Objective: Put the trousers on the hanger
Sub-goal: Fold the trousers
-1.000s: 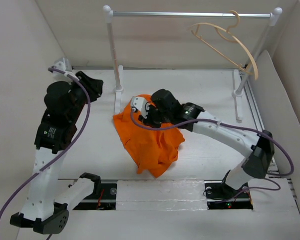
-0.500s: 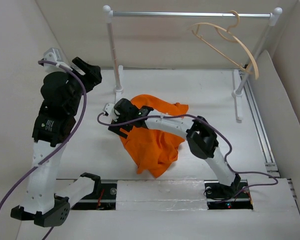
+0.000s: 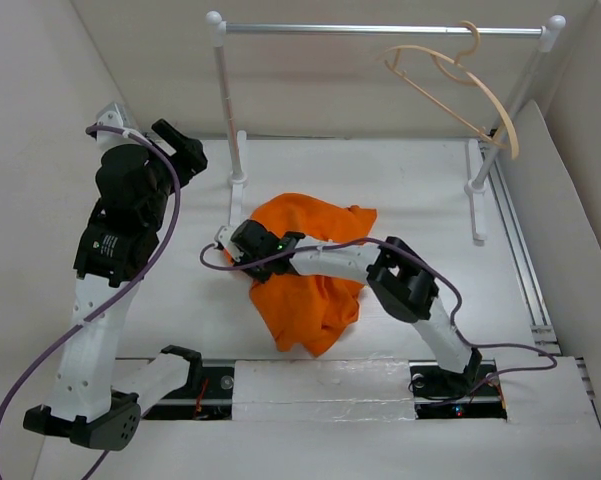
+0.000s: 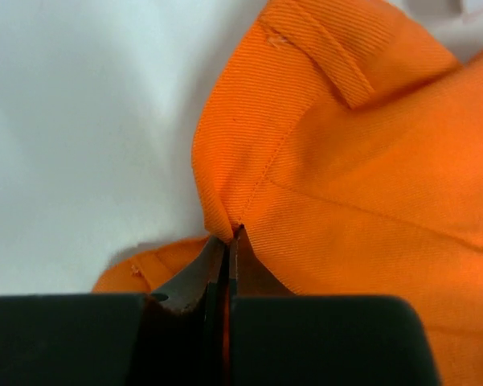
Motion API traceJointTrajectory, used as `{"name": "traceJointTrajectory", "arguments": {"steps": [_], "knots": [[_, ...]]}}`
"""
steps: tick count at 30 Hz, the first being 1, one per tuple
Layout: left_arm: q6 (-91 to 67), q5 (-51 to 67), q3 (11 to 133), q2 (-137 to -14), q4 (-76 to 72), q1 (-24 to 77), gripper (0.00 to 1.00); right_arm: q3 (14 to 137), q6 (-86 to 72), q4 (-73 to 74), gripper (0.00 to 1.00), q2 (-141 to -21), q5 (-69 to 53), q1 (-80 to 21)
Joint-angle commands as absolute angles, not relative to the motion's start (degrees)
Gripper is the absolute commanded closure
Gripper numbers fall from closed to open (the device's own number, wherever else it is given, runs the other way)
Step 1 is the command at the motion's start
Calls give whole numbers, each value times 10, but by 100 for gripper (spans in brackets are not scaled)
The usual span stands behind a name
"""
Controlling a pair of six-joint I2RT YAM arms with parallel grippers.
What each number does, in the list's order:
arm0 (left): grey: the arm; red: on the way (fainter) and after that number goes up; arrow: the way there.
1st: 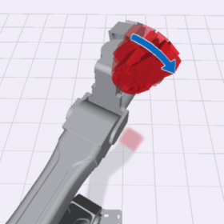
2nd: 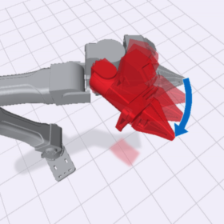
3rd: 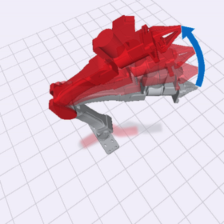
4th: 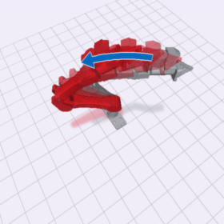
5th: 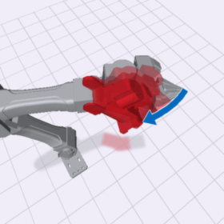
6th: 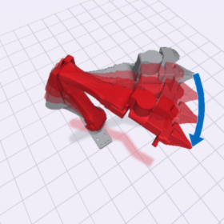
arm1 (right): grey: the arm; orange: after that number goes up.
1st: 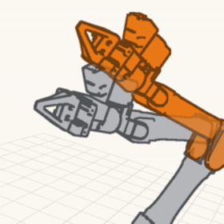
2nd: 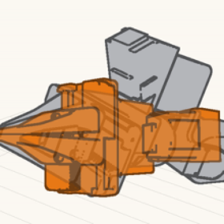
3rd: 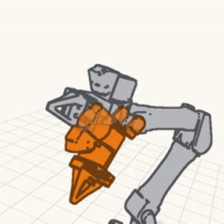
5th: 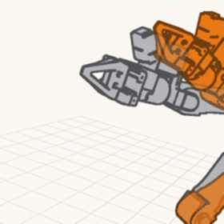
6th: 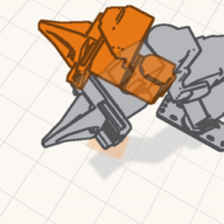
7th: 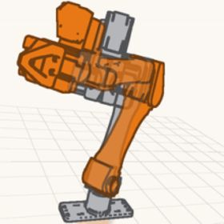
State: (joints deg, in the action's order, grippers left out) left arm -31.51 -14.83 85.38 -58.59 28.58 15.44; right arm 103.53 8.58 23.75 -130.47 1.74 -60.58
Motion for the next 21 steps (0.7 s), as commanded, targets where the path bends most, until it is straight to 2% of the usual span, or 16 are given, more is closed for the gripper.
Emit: {"name": "traceJointTrajectory", "arguments": {"steps": [1, 7, 14, 18, 21], "knots": [[-301, -170, 835, -577, 276, 156, 28, 981, 91, 209, 100, -1191, 4, -616], [-308, -97, 767, -591, 258, 156, 26, 957, 118, 280, 100, -914, 68, -595], [-315, 69, 639, -625, 206, 151, 23, 811, 79, 317, 100, -629, 123, -456], [-329, 146, 552, -658, 154, 199, 15, 777, 76, 354, 100, -557, 126, -347], [-346, 187, 517, -691, 106, 246, 12, 778, 82, 378, 100, -527, 156, -315]]}}
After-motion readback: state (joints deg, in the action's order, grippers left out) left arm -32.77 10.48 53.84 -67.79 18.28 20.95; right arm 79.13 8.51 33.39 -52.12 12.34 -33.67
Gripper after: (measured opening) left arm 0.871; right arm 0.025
